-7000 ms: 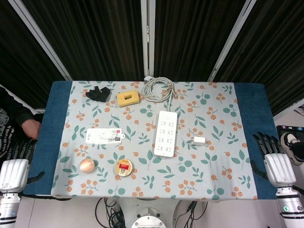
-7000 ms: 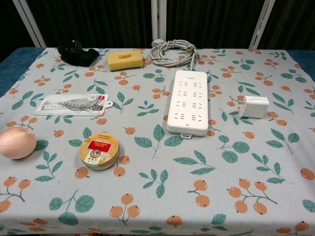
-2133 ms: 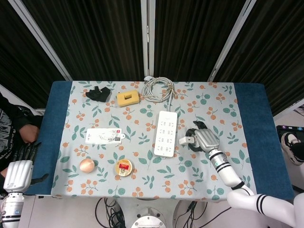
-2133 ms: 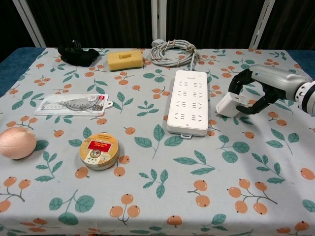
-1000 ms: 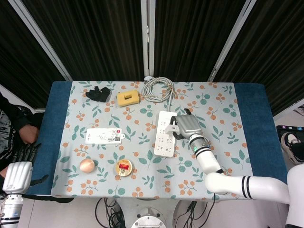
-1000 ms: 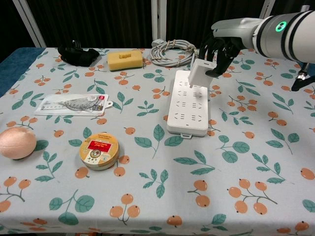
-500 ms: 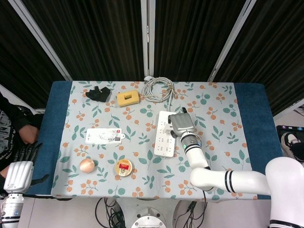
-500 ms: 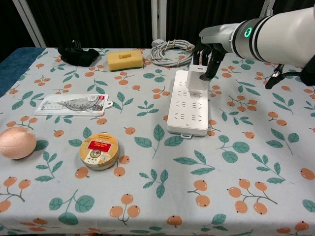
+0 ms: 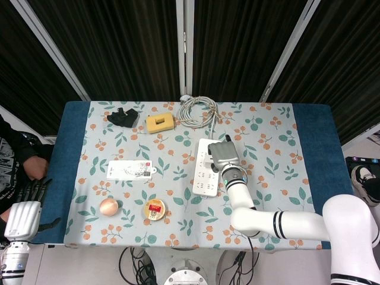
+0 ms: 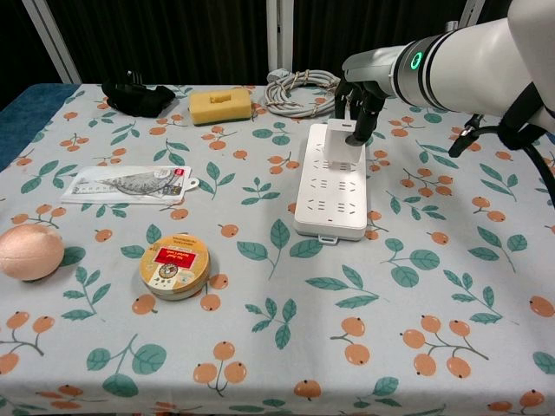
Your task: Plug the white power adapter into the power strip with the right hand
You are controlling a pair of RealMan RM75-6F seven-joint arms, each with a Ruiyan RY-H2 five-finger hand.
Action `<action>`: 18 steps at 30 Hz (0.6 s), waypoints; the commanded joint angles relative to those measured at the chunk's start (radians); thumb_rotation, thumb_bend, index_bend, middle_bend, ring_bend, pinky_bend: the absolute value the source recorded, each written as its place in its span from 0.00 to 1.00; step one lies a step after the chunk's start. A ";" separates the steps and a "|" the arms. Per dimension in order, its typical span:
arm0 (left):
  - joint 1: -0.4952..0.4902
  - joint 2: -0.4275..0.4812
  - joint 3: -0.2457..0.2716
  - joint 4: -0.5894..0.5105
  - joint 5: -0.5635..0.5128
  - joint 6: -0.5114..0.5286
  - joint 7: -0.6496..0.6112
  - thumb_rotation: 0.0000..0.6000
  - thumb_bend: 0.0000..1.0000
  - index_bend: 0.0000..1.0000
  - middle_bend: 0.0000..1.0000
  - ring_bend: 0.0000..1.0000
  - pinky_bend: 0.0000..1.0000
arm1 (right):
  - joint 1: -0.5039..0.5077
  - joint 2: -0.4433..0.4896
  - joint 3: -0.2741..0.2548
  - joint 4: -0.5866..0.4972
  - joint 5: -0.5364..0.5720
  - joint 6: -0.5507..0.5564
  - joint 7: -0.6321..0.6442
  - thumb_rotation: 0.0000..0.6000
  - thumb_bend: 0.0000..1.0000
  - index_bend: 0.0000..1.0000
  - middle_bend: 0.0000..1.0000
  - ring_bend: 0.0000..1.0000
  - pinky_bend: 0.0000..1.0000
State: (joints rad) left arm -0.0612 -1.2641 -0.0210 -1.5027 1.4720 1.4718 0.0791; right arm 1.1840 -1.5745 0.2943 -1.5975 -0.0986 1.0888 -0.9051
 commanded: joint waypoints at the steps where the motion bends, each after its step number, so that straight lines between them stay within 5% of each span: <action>1: 0.001 -0.001 0.000 0.002 -0.001 0.000 -0.003 1.00 0.00 0.08 0.03 0.00 0.00 | 0.003 -0.003 0.001 0.003 0.001 -0.001 -0.001 1.00 0.73 0.78 0.70 0.41 0.00; 18: 0.003 -0.007 0.000 0.014 -0.005 -0.002 -0.011 1.00 0.00 0.08 0.03 0.00 0.00 | 0.017 -0.027 -0.001 0.033 0.019 -0.001 -0.022 1.00 0.73 0.78 0.70 0.41 0.00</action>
State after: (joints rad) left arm -0.0586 -1.2715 -0.0210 -1.4881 1.4667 1.4692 0.0677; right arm 1.2011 -1.6025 0.2933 -1.5635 -0.0793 1.0874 -0.9281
